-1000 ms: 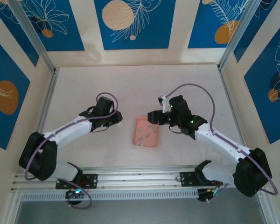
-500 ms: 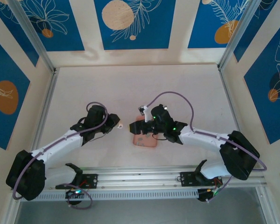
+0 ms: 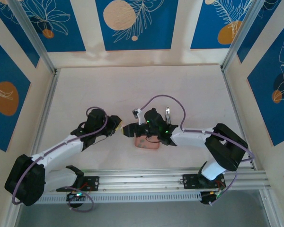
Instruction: Load the staples into the stapler
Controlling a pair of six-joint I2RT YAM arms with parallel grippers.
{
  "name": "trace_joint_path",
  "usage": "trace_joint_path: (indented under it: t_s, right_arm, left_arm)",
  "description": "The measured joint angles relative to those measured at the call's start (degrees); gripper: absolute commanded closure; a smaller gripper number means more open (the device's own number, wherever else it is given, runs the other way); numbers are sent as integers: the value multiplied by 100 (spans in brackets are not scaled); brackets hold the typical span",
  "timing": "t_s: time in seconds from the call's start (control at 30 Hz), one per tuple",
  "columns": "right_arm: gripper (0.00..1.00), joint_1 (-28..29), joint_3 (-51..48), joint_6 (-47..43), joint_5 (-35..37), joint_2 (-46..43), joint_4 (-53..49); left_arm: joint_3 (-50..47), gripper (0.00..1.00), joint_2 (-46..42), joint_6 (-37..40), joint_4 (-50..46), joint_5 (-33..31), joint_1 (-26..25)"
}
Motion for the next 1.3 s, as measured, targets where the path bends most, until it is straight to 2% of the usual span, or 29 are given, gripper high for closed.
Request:
trace_joint_path:
  t_s: [0.5,0.7,0.77,0.97,1.03,1.17,1.3]
  right_arm:
    - [59,-20,151,177,229,494,527]
    - [74,-39,260,160,315,654,643]
    - [80,-48,264,107,313,660,640]
    - [89,-146,214,-229,356,610,673]
    - [91,-254,74,-428,367,470,684]
    - [92,-638,-400,-874,208,-63,691]
    - [93,-1126,-765,-1449,-284,-570,688]
  left_arm:
    - [-116,74,-15,-413,472,122,-17]
    - [-175,74,-11,-498,570,-17,-26]
    - [-186,69,-11,-518,599,-46,-26]
    - [-212,38,-28,-420,715,-11,-66]
    - [-247,33,-76,-256,734,-28,-70]
    - [-444,31,-278,245,962,-184,-70]
    - [-787,32,-474,1056,1532,-293,-63]
